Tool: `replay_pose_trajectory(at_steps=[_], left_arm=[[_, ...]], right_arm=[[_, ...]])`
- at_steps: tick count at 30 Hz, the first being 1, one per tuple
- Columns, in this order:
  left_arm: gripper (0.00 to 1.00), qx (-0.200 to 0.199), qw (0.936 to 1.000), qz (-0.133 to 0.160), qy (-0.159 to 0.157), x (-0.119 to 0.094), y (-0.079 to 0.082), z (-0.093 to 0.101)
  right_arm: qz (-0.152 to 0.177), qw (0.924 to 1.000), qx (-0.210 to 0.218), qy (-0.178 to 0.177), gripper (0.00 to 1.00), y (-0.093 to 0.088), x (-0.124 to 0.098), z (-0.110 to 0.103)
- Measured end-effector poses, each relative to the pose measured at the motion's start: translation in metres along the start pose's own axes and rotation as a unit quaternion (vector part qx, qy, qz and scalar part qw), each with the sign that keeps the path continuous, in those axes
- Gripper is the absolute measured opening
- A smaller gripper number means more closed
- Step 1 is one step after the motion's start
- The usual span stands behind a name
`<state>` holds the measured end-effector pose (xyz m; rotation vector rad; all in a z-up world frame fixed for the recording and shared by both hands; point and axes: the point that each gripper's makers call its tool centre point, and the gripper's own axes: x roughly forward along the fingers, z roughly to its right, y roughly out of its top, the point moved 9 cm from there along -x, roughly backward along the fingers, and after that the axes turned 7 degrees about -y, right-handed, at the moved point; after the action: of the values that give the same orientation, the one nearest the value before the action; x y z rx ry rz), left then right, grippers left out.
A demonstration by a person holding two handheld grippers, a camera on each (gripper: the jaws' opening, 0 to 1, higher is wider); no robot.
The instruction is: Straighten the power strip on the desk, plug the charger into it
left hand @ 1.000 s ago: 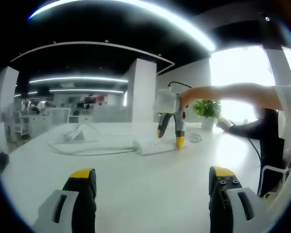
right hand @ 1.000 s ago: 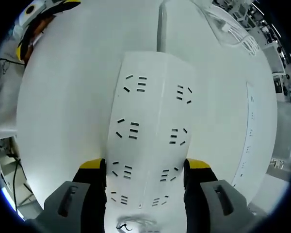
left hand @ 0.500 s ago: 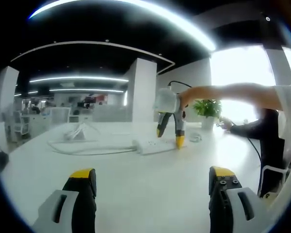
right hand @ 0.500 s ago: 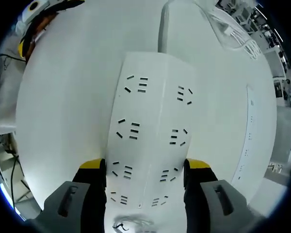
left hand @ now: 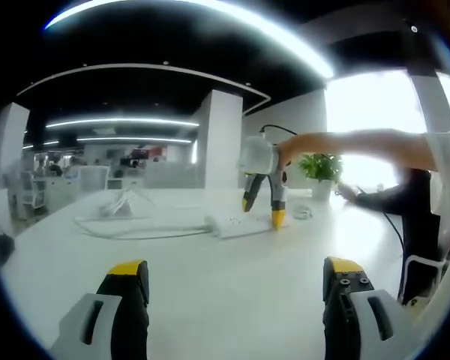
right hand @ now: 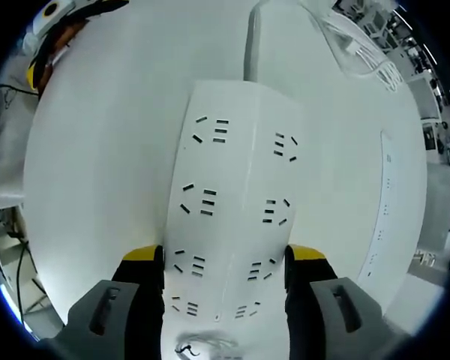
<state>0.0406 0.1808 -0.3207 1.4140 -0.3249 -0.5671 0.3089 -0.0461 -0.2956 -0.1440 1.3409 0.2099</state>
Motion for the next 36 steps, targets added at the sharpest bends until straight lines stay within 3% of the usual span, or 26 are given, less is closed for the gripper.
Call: replay_pose_trajectory(at_steps=[7,14,18,30,36], left_arm=[[0.99,0.004,1.0,0.001,0.003,-0.003,0.003,0.0],[0.99,0.005,0.9999,0.009,0.009,-0.008,0.007,-0.002],[0.99,0.006,0.9999,0.01,0.01,-0.009,0.008,-0.003],[0.99,0.009,0.9998,0.016,0.01,-0.014,0.01,0.0],[0.99,0.009,0.9997,0.018,0.011,-0.016,0.01,0.001]], right_arm=[[0.002,0.9998,-0.011,-0.017,0.68,0.001,-0.002,0.0],[0.001,0.999,0.022,-0.04,0.72,-0.004,-0.003,0.001],[0.012,0.9983,0.033,-0.046,0.74,-0.007,-0.005,-0.001],[0.067,0.994,0.06,-0.062,1.0,-0.004,-0.015,-0.004],[0.083,0.9908,0.078,-0.074,1.0,-0.005,-0.019,-0.003]])
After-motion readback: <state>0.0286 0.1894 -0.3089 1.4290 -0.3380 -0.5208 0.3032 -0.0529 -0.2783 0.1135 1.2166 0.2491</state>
